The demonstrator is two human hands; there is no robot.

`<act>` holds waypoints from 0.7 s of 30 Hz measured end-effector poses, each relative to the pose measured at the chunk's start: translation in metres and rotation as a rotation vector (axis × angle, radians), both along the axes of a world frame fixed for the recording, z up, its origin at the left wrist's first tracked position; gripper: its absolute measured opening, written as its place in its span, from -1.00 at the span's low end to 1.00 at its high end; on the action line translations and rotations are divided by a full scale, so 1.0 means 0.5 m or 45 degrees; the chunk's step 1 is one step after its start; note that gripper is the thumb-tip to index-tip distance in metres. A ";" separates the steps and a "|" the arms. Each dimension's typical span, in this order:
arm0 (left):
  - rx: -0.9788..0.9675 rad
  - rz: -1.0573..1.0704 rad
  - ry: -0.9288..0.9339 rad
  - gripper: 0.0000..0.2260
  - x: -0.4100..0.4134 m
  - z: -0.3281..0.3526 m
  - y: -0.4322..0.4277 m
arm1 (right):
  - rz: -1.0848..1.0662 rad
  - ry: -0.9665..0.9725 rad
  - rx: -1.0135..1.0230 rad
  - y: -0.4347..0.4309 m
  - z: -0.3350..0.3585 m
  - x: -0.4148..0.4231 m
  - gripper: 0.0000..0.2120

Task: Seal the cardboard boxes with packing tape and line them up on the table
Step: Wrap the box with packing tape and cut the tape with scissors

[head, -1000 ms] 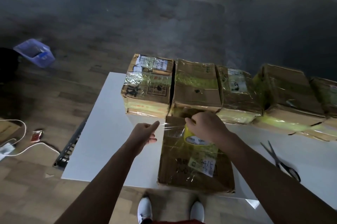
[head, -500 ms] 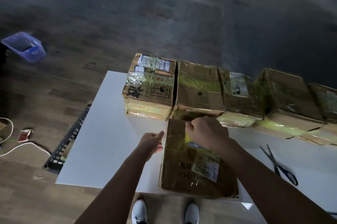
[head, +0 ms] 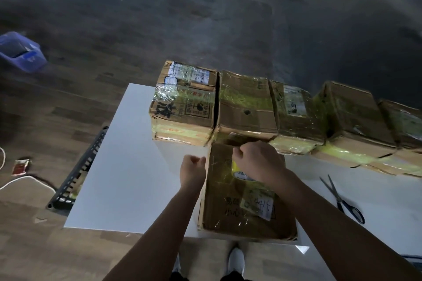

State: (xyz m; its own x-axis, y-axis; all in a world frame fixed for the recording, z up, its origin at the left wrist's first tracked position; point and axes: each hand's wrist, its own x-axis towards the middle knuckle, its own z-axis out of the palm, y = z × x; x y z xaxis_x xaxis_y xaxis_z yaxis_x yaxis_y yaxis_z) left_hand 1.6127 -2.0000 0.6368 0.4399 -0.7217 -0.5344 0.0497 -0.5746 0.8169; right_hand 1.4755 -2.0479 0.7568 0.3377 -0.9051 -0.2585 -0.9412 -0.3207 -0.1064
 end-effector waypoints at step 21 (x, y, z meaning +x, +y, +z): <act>0.043 -0.285 -0.992 -0.64 -0.060 0.029 0.007 | 0.071 -0.511 -0.075 -0.065 -0.049 -0.282 -0.51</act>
State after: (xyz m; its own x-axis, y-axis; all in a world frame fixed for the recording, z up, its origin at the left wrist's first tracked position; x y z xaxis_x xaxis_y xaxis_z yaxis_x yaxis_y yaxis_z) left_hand 1.5828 -1.9964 0.6510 0.5418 -0.8256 -0.1576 -0.6452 -0.5287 0.5515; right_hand 1.3345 -2.0805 0.7323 0.4503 -0.8918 -0.0442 -0.8095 -0.3868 -0.4417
